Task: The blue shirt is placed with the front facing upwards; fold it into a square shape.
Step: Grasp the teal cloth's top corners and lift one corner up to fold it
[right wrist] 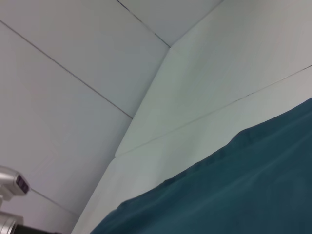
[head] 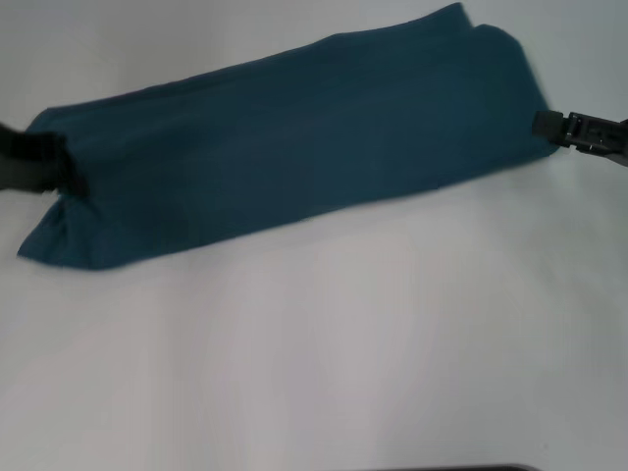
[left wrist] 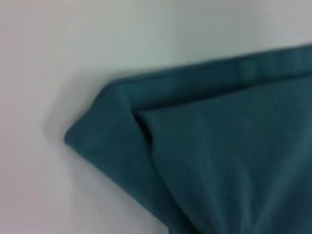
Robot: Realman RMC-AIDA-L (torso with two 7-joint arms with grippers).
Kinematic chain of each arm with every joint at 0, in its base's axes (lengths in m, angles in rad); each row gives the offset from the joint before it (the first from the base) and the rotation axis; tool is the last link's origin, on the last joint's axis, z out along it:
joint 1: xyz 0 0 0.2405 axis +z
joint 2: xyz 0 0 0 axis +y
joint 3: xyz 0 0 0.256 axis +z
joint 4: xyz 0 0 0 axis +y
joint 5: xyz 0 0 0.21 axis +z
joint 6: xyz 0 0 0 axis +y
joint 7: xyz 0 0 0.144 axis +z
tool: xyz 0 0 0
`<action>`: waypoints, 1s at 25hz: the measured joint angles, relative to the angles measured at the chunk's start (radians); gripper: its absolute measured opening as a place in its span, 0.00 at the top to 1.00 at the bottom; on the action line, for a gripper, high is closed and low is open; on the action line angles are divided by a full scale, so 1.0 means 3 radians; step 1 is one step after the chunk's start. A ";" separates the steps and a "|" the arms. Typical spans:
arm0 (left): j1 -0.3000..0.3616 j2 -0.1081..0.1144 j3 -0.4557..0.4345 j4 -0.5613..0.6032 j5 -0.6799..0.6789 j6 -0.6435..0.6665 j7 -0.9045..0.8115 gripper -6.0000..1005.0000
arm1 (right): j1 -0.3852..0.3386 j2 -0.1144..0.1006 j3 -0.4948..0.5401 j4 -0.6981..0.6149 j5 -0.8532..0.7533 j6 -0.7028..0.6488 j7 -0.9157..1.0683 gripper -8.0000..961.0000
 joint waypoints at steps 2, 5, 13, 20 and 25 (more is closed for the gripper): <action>0.0057 0.0015 -0.0018 -0.0038 0.0070 0.0045 0.0007 0.95 | 0.0007 0.0000 0.0000 0.0001 0.0000 0.0001 0.0007 0.18; 0.0149 0.0010 -0.0093 -0.0166 0.0136 0.0027 -0.0057 0.95 | 0.0019 0.0000 -0.0001 0.0001 -0.0001 0.0002 0.0012 0.18; 0.0158 -0.0054 -0.0436 -0.0464 -0.0021 0.0155 -0.0085 0.95 | 0.0025 0.0010 -0.0028 0.0001 -0.0004 0.0003 0.0019 0.19; 0.0097 -0.0051 -0.0465 -0.0473 -0.0673 0.0503 -0.0042 0.95 | 0.0028 0.0011 -0.0036 0.0001 -0.0109 0.0002 0.0028 0.19; 0.0040 -0.0096 -0.0440 -0.0443 -0.1019 0.0600 -0.0020 0.95 | 0.0030 0.0010 -0.0036 0.0001 -0.0129 0.0013 0.0025 0.19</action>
